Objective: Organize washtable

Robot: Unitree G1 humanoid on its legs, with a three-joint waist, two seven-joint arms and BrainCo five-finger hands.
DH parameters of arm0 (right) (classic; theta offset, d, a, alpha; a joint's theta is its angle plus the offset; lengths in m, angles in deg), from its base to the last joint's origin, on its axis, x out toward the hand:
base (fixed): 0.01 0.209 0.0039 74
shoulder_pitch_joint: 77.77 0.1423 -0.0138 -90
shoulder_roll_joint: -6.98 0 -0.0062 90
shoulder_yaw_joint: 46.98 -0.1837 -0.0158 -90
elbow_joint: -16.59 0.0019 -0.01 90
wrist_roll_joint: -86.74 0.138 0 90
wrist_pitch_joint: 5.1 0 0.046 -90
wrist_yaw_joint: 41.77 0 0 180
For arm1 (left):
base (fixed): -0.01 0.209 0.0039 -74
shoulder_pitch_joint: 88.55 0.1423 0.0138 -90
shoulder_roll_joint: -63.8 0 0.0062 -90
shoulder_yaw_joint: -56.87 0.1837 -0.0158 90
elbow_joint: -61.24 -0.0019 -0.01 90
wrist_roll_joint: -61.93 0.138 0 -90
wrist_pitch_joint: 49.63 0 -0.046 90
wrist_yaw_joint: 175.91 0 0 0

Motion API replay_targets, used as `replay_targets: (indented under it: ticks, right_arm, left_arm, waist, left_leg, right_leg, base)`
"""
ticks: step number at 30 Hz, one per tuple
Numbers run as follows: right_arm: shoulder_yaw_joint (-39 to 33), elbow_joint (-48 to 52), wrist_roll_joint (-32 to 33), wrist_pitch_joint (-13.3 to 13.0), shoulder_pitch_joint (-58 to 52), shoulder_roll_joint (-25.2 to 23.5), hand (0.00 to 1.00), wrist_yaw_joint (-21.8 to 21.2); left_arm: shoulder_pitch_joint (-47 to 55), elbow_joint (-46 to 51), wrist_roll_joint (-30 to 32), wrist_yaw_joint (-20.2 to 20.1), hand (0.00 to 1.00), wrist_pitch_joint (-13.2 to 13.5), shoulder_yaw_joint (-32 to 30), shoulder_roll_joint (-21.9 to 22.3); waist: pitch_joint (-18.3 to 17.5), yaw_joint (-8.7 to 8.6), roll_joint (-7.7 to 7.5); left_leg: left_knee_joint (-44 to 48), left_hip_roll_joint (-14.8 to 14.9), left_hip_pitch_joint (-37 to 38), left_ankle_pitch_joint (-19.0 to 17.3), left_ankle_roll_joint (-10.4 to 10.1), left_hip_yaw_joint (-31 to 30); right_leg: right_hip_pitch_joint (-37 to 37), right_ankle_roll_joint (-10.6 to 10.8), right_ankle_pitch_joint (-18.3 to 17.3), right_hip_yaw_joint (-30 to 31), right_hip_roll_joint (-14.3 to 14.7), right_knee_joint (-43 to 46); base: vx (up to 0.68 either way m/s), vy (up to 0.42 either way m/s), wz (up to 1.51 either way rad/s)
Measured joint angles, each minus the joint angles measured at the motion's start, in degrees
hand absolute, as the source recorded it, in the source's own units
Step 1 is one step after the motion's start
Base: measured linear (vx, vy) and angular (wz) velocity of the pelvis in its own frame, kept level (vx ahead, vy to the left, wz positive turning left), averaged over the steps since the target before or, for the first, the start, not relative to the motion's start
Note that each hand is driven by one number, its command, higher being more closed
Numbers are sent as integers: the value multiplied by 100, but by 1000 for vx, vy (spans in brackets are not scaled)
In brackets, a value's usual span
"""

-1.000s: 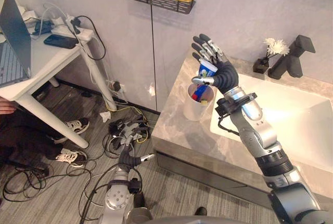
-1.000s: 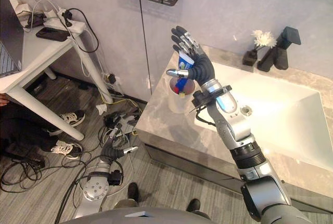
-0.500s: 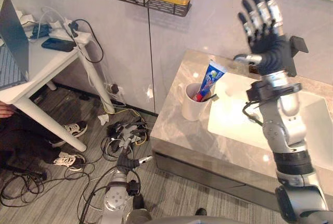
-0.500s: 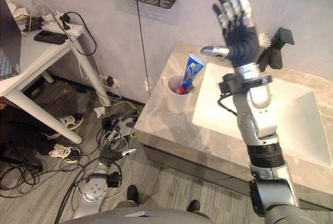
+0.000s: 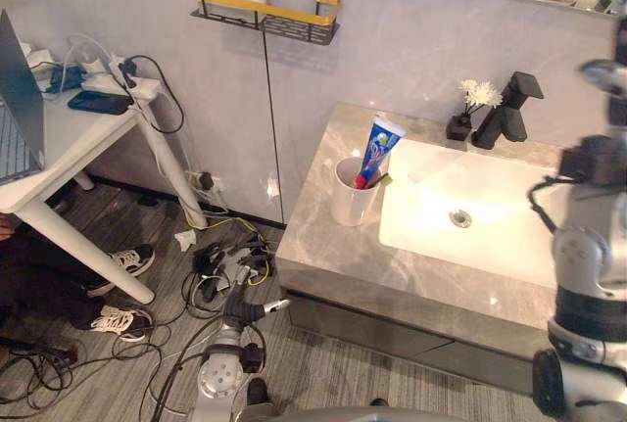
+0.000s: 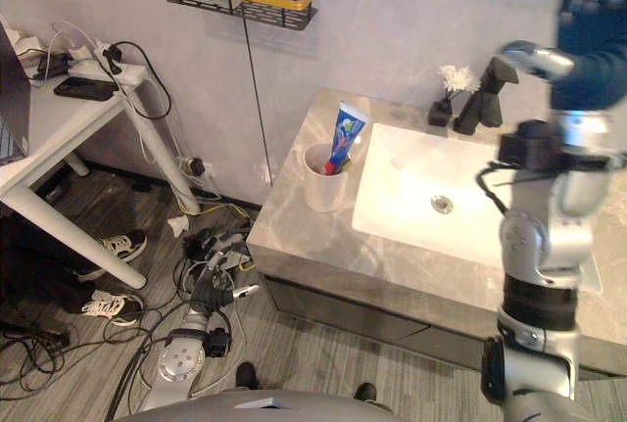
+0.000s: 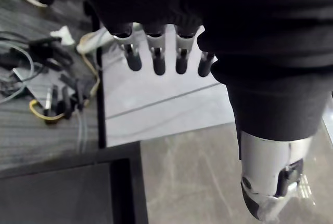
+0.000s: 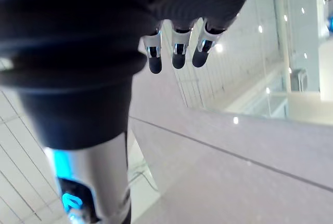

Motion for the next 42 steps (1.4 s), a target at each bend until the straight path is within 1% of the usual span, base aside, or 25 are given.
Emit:
replay_targets:
  ticks: [1,2,4,6,10,11,12,13,15,16,18,20,23,24,25,27,28,29,31,35,36,38,40,41,42]
  right_arm:
    - [-383,160,-12,-61,-304,-1,0,55]
    - [-517,166,-7,-101,-415,-1,0,84]
    - [-1077,175,-2,-189,-793,-7,0,179]
    - [-1607,305,-3,-200,-1149,-37,0,293]
    - [-2871,663,-4,-438,-2046,-528,0,629]
    - [-3047,692,-4,-455,-2202,-630,0,707]
    - [-3354,753,-13,-457,-2458,-861,0,811]
    - [-3649,778,-240,-450,-2750,-1131,0,1079]
    - [-3860,775,-566,-437,-2984,-1318,0,1312]
    - [-4048,757,-1275,-350,-3244,-1557,0,1693]
    - [-4205,620,-2003,-190,-3528,-1879,0,2021]
    - [-4219,208,-2150,-56,-3739,-2252,0,2237]
    - [-3827,54,-2536,352,-4065,-3098,0,2592]
    - [-3495,28,-2656,535,-4223,-3201,0,2724]
    - [-3321,63,-2732,596,-4336,-3264,0,2774]
    - [-2547,103,-3054,793,-4753,-3398,0,2930]
    - [-2336,103,-3153,840,-4848,-3416,0,2930]
    - [-1863,99,-3251,863,-5053,-3503,0,2921]
    - [-1023,-74,-3264,903,-5215,-3539,0,2789]
    - [-16,-748,-3256,948,-5331,-3519,0,2407]
    - [235,-1164,-3219,948,-5342,-3516,0,2219]
    - [380,-1694,-3133,964,-5340,-3515,0,2035]
    - [386,-2678,-3063,989,-5318,-3512,0,1824]
    - [378,-2786,-3013,989,-5315,-3512,0,1804]
    - [319,-3191,-2777,991,-5305,-3507,0,1721]
  left_arm:
    - [-16,-117,4,-14,0,3,1,1]
    - [-13,-171,5,-18,0,2,0,3]
    - [-1,-228,16,-43,0,2,0,13]
    - [-26,-254,34,-51,0,5,0,26]
    - [-15,-370,112,-73,0,8,-34,165]
    - [1,-372,113,-79,0,8,-35,184]
    - [28,-394,120,-102,0,8,-52,203]
    - [35,-523,223,-123,0,14,-87,202]
    - [39,-631,245,-117,0,20,-125,222]
    - [69,-651,338,-133,0,20,-250,219]
    - [89,-763,342,-126,0,24,-266,191]
    - [111,-829,341,-113,0,30,-286,181]
    - [226,-829,342,-101,0,30,-368,244]
    - [277,-833,342,-79,0,20,-376,263]
    - [280,-833,346,-71,0,14,-376,266]
    - [294,-833,454,-22,0,-6,-373,325]
    - [295,-833,455,-7,0,-8,-373,347]
    - [300,-832,456,7,0,-9,-368,395]
    - [353,-832,456,96,0,-21,-330,435]
    - [379,-830,460,172,0,-32,-178,446]
    - [400,-831,459,218,0,-34,-130,451]
    - [399,-834,459,258,0,-34,-64,447]
    - [358,-918,460,298,0,-31,24,477]
    - [348,-948,460,300,0,-31,25,481]
    - [261,-1096,459,322,0,-30,26,487]
  waist:
    - [-61,-26,17]
    - [-94,-47,24]
    - [-160,-155,48]
    - [-178,-215,76]
    - [-244,-353,121]
    - [-248,-373,121]
    - [-256,-455,123]
    - [-321,-526,110]
    - [-371,-556,119]
    - [-376,-636,113]
    - [-419,-678,116]
    - [-465,-744,108]
    - [-496,-741,150]
    - [-499,-706,192]
    - [-498,-677,211]
    - [-483,-620,245]
    - [-480,-615,248]
    - [-468,-586,256]
    - [-440,-557,273]
    - [-424,-429,293]
    - [-417,-410,303]
    - [-398,-359,302]
    - [-337,-230,304]
    - [-335,-224,304]
    - [-322,-197,306]
  left_leg:
    - [0,0,-10,0,0,7]
    - [1,0,-7,1,0,12]
    - [1,0,-6,-1,-1,7]
    - [1,0,-6,-2,-2,24]
    - [1,3,9,-30,-13,131]
    - [1,3,10,-36,-13,150]
    - [1,3,12,-41,-15,162]
    - [2,6,12,-93,-41,228]
    - [2,9,29,-132,-52,323]
    - [2,9,83,-170,-63,387]
    - [2,10,138,-198,-71,470]
    - [2,10,140,-204,-64,502]
    - [2,30,270,-258,-69,715]
    - [2,33,330,-315,-56,822]
    - [2,34,355,-338,-51,871]
    - [2,40,421,-367,-45,981]
    - [2,42,429,-369,-42,998]
    - [2,53,460,-378,-41,1031]
    - [3,62,552,-410,-61,1113]
    - [3,60,591,-456,-64,1207]
    - [4,60,613,-481,-70,1220]
    - [5,60,633,-495,-84,1219]
    - [23,58,694,-523,-122,1219]
    - [25,58,695,-530,-130,1219]
    - [11,58,698,-532,-126,1217]
  right_leg:
    - [-13,5,5,1,0,0]
    - [-14,-3,11,4,0,0]
    - [-14,-24,18,4,3,0]
    - [-30,-24,19,32,4,0]
    - [-120,6,-2,143,5,-1]
    - [-134,8,-2,164,5,-2]
    - [-144,8,-3,189,4,-2]
    - [-202,-7,-11,274,7,-3]
    - [-242,-7,-10,354,5,-3]
    - [-231,-8,-10,406,2,-3]
    - [-232,-8,-10,475,-1,-3]
    - [-235,-8,-10,478,-4,-2]
    - [-223,-7,-10,613,-2,15]
    - [-204,-5,-15,643,-18,42]
    - [-201,-2,-30,664,-21,59]
    - [-173,2,-45,682,-34,90]
    - [-175,6,-55,682,-37,103]
    - [-187,9,-96,686,-44,175]
    - [-176,26,-144,728,-57,268]
    - [-162,58,-165,747,-71,283]
    - [-158,77,-188,753,-78,320]
    - [-162,75,-232,753,-87,385]
    - [-111,57,-260,752,-91,404]
    - [-108,57,-263,752,-91,404]
    - [-103,51,-276,749,-92,407]
  base:
    - [30,-6,-3]
    - [40,-8,-2]
    - [36,-7,-1]
    - [21,-3,-6]
    - [-4,4,-13]
    - [-18,6,-16]
    - [-11,10,-18]
    - [-4,10,-25]
    - [9,10,-28]
    - [6,11,-24]
    - [7,7,-21]
    - [7,4,-7]
    - [5,7,-26]
    - [-3,15,-39]
    - [8,18,-33]
    - [31,11,-17]
    - [28,2,-5]
    - [31,0,-4]
    - [26,6,-10]
    - [38,8,-4]
    - [51,6,-2]
    - [62,6,0]
    - [84,7,0]
    - [80,4,0]
    - [72,0,6]
